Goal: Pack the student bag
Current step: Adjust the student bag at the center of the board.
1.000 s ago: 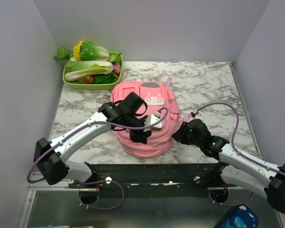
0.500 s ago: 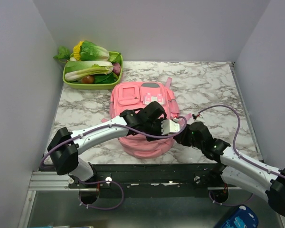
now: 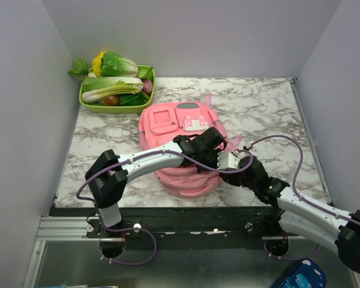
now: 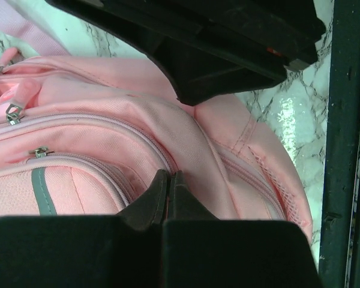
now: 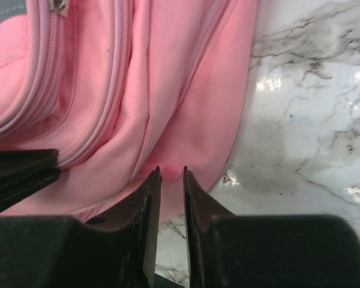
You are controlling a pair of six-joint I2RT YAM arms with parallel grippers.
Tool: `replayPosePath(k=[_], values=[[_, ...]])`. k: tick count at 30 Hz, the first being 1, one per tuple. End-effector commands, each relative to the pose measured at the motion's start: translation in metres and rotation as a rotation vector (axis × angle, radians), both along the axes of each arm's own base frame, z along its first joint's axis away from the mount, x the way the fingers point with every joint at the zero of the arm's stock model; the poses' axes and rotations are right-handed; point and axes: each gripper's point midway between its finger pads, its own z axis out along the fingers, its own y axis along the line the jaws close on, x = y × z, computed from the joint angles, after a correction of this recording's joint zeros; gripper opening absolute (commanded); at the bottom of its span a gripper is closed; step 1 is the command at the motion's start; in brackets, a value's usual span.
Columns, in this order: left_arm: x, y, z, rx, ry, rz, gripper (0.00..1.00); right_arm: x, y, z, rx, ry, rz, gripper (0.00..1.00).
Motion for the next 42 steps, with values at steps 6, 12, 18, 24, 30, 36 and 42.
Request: replayPosePath(k=[6,12,18,24,30,36,42], values=[[-0.008,-0.066,0.043,-0.147,-0.013,-0.169,0.00,-0.016,-0.001,-0.019,0.040,0.043,-0.006,0.22],[-0.030,-0.098,0.068,-0.218,0.063,-0.239,0.00,-0.036,0.005,-0.030,0.081,0.083,-0.004,0.19],[-0.051,-0.085,0.094,-0.265,0.132,-0.251,0.00,-0.054,0.010,-0.041,0.113,0.135,-0.007,0.11],[-0.039,-0.021,0.117,-0.261,0.138,-0.139,0.04,-0.058,0.015,-0.043,0.126,0.153,0.011,0.12],[0.001,0.026,0.089,-0.201,0.046,0.065,0.27,-0.052,0.011,-0.028,0.085,0.120,0.005,0.24],[0.019,0.018,0.066,-0.195,0.012,0.116,0.39,-0.044,-0.002,0.006,0.120,0.005,-0.033,0.29],[0.025,0.000,0.066,-0.202,0.027,0.123,0.56,-0.043,-0.018,0.022,0.150,-0.069,-0.073,0.47]])
